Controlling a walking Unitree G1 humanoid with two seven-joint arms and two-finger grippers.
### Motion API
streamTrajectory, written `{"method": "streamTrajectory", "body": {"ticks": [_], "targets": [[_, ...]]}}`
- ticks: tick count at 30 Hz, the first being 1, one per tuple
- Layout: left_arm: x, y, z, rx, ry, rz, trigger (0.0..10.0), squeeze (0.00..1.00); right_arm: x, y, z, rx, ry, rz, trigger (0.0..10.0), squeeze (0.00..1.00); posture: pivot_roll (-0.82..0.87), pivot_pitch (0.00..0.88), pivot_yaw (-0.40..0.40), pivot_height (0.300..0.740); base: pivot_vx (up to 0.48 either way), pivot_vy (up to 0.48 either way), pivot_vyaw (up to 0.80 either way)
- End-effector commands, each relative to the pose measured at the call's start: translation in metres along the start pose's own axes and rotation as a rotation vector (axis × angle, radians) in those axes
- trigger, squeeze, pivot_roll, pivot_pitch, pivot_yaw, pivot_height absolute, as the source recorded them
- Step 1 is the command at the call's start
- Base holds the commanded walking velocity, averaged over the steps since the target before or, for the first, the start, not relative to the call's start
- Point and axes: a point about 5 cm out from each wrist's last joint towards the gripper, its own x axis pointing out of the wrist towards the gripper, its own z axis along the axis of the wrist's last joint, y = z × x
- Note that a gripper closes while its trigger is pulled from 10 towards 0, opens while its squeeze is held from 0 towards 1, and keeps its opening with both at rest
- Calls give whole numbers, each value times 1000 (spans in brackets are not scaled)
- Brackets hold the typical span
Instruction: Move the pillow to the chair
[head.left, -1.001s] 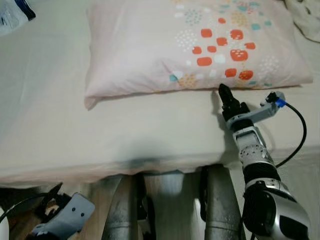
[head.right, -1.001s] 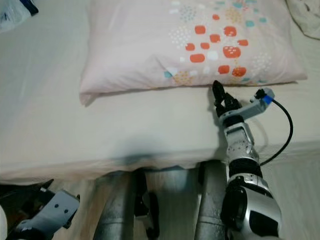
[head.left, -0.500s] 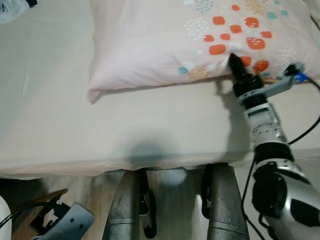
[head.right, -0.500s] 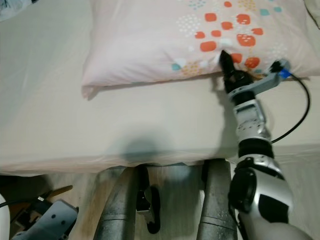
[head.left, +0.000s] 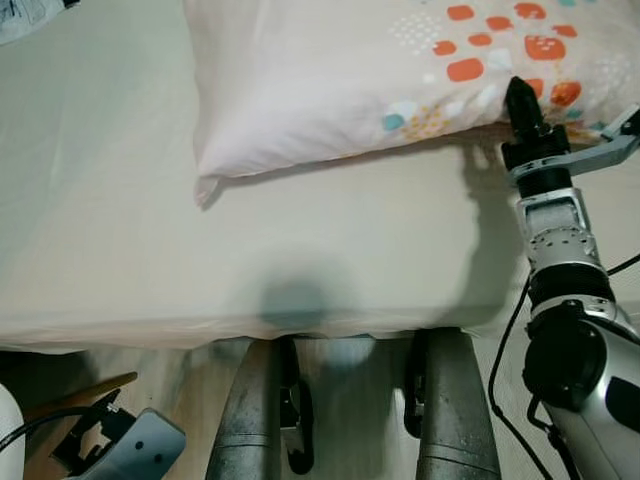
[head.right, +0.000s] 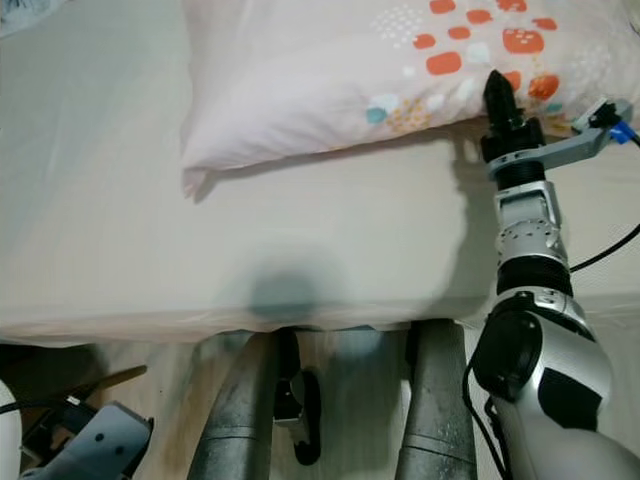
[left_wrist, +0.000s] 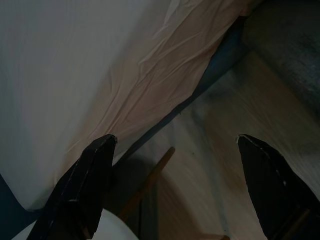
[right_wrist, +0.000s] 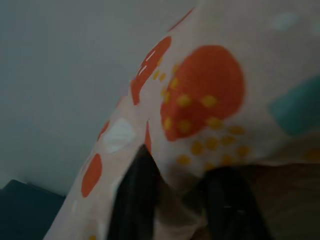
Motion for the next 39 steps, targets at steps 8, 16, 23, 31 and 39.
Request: {"method": "streamTrajectory", "body": {"ticks": [8,16,23,31,39], "targets": [[2,-10,-7,-18,50,-25,10000,0,-8,-2,-3,-27,22,49,0,0,121,658,208,605,0,0,0],[27,-24,8,-100,-11,-18,10000,0,-27,6,-48,38,122,105,0,0,62,579,169,605,0,0,0],[72,-47,31,-326,-79,-39,10000,0,-59,59,-120,182,306,284,0,0,-19,435,125,605,0,0,0],[113,-60,54,-487,-135,-70,10000,0,-110,111,-165,300,479,401,0,0,-77,316,112,605,0,0,0],[139,-58,62,-599,-127,-51,10000,0,-141,121,-172,314,596,446,0,0,-107,256,109,605,0,0,0]]}}
